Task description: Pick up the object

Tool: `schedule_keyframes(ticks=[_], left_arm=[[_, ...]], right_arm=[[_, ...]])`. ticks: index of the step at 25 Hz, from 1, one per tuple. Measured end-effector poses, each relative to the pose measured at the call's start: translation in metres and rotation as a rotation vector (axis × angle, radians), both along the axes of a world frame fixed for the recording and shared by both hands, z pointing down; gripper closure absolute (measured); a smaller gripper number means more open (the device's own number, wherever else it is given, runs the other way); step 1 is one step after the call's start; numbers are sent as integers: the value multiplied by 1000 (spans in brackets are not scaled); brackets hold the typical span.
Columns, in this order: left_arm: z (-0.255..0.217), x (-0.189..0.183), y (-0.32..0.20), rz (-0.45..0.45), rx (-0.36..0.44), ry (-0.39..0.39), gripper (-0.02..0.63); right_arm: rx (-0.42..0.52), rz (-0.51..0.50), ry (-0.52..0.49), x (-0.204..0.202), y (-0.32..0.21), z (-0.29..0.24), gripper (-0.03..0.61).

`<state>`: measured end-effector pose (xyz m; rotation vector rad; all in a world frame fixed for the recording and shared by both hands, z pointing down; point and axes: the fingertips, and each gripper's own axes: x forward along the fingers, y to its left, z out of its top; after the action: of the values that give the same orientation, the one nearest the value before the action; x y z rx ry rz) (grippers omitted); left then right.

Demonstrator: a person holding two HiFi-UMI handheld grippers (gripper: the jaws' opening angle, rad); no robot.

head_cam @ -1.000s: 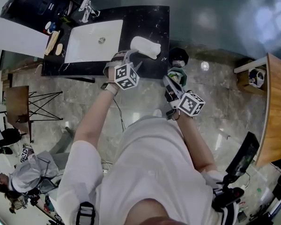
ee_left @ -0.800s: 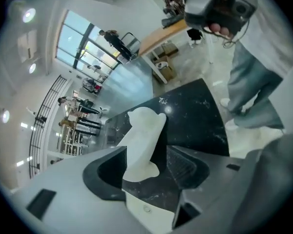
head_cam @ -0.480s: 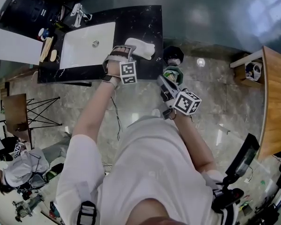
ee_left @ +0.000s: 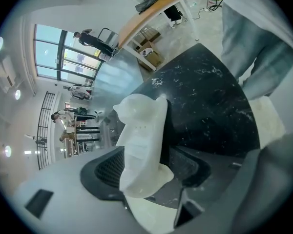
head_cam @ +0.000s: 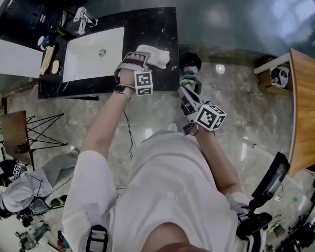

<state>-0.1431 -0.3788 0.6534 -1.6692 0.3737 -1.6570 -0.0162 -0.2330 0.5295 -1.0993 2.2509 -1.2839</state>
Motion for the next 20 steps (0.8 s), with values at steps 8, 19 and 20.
schedule_keyframes(ticks=[8,19,20], left_arm=[[6,3,-8,-9,-81,-35,345],[4,6,-11,-14,-70,-2,380],[4,7,-12,-22,-70,13,382]], right_arm=[[-2,21,11,9,0,-1,557],[-7,40,15,12,2,1,557],[-7,41,16,12,2,1,557]])
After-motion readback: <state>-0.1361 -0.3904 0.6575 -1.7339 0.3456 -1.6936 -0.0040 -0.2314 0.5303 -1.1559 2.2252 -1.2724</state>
